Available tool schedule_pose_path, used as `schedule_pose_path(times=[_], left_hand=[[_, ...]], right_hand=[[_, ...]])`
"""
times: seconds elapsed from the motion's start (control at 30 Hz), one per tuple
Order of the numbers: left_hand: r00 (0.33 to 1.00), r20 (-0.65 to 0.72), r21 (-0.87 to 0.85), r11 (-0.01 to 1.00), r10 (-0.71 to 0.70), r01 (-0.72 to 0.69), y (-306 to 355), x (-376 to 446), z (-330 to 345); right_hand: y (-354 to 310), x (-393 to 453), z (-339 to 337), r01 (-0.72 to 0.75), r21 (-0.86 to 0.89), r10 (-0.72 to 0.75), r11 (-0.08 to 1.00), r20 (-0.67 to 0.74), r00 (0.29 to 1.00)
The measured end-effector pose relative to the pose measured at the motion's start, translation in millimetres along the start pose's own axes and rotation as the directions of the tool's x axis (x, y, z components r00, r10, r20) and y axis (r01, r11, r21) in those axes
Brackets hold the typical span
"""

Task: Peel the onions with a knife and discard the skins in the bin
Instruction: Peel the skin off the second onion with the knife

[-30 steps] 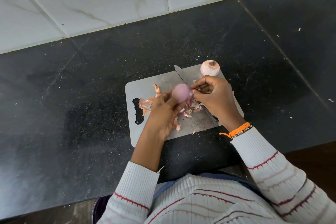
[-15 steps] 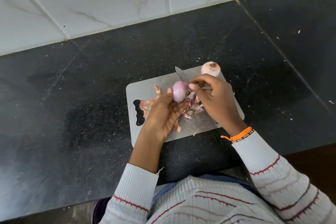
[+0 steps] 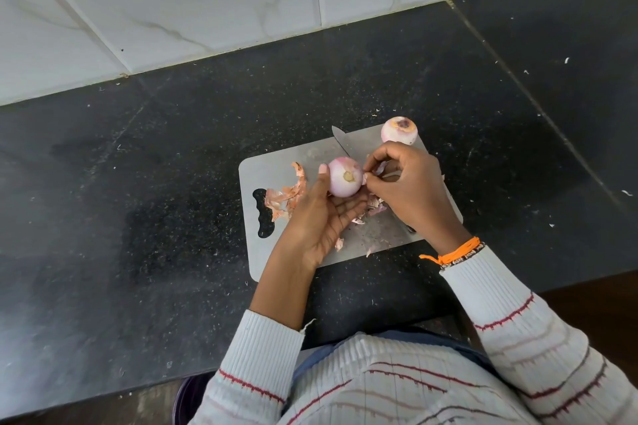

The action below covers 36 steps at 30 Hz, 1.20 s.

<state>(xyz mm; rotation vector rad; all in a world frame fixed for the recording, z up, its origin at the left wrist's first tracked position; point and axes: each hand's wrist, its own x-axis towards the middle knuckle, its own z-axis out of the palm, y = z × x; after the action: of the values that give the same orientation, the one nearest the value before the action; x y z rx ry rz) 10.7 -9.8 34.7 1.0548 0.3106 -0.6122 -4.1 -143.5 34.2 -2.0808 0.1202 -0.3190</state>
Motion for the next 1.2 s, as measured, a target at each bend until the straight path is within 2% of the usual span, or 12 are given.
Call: schedule_pose_path(times=[0.27, 0.47, 0.57, 0.67, 0.83, 1.0, 1.2], left_hand=[[1.0, 0.01, -0.037, 0.999, 0.007, -0.007, 3.5, -0.6, -4.4], [0.996, 0.054, 0.008, 0.997, 0.075, -0.076, 0.0, -0.1, -7.6], [0.993, 0.066, 0.02, 0.995, 0.1, -0.101, -0.7, 0.1, -7.0], [0.991, 0.08, 0.032, 0.993, 0.107, -0.11, 0.6, -0.1, -7.7], [0.977, 0.139, 0.188, 0.965, 0.16, -0.185, 1.7, -3.5, -8.4], [0.96, 0.164, 0.401, 0.874, 0.226, -0.274, 1.4, -2.3, -10.4], [0.951, 0.181, 0.488, 0.817, 0.249, -0.307, 1.4, -1.7, -12.0]], right_hand=[[12.1, 1.6, -1.1, 0.04, -0.178, -0.038, 0.983, 0.014, 0.999], [5.9, 1.7, -2.9, -0.017, -0.091, 0.019, 0.996, 0.023, 1.0], [3.2, 1.7, -2.8, -0.086, 0.021, 0.084, 0.996, 0.109, 0.991], [0.2, 0.3, -3.3, -0.113, 0.045, 0.104, 0.993, 0.16, 0.982], [-2.9, -0.2, -6.2, -0.117, 0.032, 0.112, 0.993, 0.123, 0.986], [-5.7, -3.2, -5.6, -0.07, 0.001, 0.07, 0.998, 0.094, 0.993], [-3.9, -5.8, -1.9, -0.02, -0.037, 0.023, 0.999, 0.082, 0.996]])
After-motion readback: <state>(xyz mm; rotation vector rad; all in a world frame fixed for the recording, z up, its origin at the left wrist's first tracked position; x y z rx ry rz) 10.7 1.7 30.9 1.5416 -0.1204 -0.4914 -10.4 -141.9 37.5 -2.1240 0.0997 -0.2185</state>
